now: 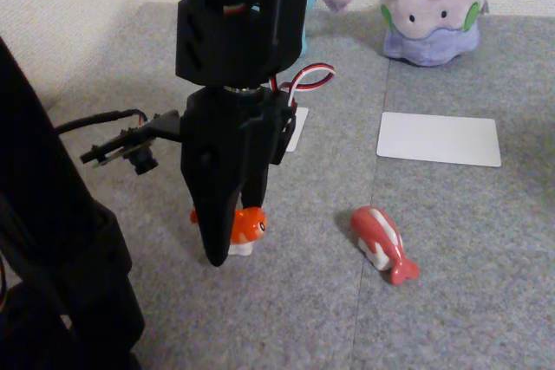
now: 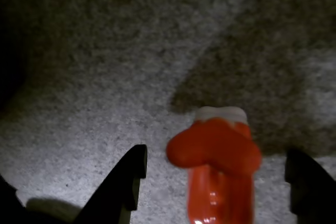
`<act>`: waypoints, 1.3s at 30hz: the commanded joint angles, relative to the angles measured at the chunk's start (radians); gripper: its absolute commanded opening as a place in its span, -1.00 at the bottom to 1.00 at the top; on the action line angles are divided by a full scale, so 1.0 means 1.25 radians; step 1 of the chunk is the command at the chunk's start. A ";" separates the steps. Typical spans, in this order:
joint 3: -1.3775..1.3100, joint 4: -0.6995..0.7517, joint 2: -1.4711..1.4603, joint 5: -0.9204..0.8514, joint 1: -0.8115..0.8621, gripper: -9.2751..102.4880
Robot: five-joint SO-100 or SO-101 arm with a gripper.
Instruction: Wooper wants to eat egg sudhi, and Goomy wants to eat shrimp sushi
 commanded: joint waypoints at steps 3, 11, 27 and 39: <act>-0.002 -0.093 -0.063 0.065 0.000 -0.28; -0.001 -0.114 -0.077 0.082 0.000 -0.29; -0.001 -0.070 -0.077 0.085 -0.004 -0.74; -0.004 -0.005 0.044 0.142 -0.017 -0.29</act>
